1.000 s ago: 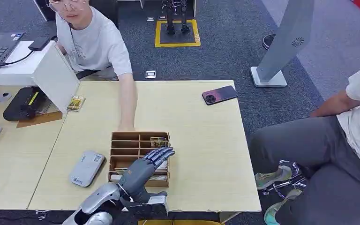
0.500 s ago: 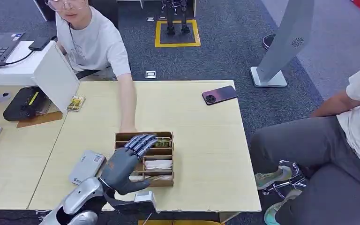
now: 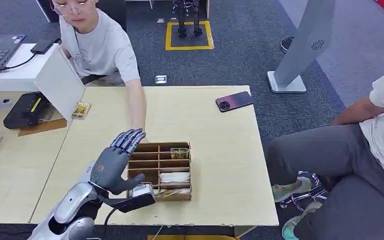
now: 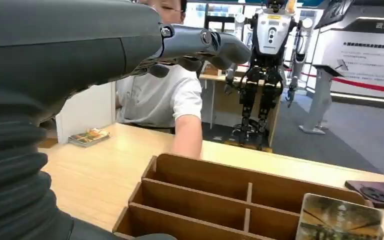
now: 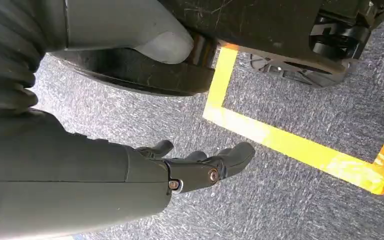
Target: Pass the card to the sensor for recognition and then transmit it.
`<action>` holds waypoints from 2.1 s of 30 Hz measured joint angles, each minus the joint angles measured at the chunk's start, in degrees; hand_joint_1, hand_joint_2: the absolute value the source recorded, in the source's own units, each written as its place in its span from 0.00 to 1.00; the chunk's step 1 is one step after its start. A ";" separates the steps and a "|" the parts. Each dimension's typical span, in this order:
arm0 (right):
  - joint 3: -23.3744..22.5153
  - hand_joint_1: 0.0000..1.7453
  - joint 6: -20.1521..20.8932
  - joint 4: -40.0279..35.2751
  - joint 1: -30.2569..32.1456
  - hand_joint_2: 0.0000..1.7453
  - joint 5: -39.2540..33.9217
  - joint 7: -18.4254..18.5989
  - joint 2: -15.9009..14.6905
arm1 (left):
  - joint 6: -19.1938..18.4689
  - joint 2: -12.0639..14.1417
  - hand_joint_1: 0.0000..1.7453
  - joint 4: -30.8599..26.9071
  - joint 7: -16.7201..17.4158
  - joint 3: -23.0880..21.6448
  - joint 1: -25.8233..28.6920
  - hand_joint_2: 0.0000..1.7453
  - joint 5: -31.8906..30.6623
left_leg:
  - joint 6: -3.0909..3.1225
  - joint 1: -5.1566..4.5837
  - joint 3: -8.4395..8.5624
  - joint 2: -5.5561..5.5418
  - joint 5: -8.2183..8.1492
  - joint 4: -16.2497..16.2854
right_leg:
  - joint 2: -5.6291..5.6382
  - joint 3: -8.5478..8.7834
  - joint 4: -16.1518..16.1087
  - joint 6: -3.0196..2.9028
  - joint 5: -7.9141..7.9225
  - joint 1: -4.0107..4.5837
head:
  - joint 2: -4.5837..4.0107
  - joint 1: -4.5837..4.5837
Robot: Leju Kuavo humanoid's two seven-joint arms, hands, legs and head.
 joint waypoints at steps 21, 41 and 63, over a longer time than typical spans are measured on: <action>0.00 0.00 0.02 0.00 -0.03 1.00 0.13 0.17 0.04 | 0.22 0.04 0.00 1.75 0.32 2.73 0.38 1.00 -2.64 | 0.00 0.00 0.00 0.00 0.00 0.00 | 0.00 0.00 0.00 0.00 0.00 0.00 | 0.00 -0.02; -0.64 0.00 0.00 0.00 0.04 1.00 -1.64 -0.24 0.09 | -2.40 3.72 0.00 -5.60 -8.69 10.28 4.79 1.00 17.65 | -0.05 0.00 0.03 0.13 -0.04 -0.03 | 0.10 0.03 0.02 -0.01 0.00 0.00 | 0.00 0.00; -2.58 0.00 0.41 -0.02 0.11 1.00 -2.64 -0.72 0.07 | -3.00 10.31 0.00 -13.79 -19.43 15.35 25.66 1.00 17.60 | -0.02 0.01 0.05 0.07 -0.12 -0.04 | 0.03 0.04 0.02 -0.06 -0.13 0.00 | 0.00 -0.02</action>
